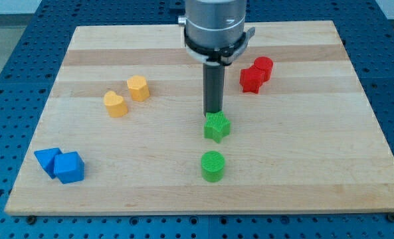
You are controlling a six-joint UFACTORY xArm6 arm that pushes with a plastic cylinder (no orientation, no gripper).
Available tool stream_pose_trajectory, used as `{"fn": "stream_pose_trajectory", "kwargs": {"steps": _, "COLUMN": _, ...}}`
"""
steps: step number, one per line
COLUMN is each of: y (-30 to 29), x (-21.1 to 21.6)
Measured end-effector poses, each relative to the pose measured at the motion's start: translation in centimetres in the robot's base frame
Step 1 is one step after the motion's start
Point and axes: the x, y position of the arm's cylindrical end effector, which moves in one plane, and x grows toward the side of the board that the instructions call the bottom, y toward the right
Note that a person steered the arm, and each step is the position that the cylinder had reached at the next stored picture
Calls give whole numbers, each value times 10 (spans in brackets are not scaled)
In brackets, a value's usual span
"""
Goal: Push the green star to the top of the green circle
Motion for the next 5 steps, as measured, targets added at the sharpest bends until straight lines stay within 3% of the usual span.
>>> {"fn": "stream_pose_trajectory", "kwargs": {"steps": 3, "y": -17, "x": 58}}
{"fn": "stream_pose_trajectory", "kwargs": {"steps": 5, "y": -24, "x": 64}}
